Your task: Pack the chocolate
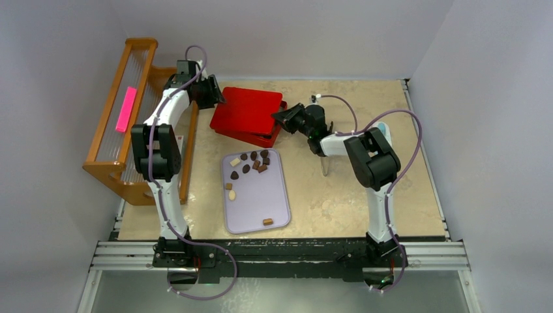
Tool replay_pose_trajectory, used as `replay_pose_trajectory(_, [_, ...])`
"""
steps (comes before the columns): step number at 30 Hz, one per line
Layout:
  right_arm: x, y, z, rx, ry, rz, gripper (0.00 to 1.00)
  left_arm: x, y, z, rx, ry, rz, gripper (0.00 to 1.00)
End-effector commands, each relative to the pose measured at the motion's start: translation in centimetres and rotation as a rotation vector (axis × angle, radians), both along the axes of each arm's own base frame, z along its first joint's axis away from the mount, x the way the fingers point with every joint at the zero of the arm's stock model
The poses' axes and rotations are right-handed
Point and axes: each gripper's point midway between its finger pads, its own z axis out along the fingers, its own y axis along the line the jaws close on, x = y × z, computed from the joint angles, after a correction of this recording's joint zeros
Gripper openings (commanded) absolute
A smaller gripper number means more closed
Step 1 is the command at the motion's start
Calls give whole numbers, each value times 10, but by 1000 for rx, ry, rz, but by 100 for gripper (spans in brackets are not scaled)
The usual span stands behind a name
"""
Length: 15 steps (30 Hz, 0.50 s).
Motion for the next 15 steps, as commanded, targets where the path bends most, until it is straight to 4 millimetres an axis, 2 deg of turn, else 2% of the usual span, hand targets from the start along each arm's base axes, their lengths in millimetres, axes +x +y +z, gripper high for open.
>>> replay_pose_trajectory(1, [15,-3,25,85,-104,-74,0,2,5,15,0,-25,23,51])
replay_pose_trajectory(6, [16,-9,25,100,-100,-109,0,2,12,16,35,-22,41,52])
replay_pose_trajectory(15, [17,-13,30,143,-134,-141,0,2,8,19,16,-25,29,51])
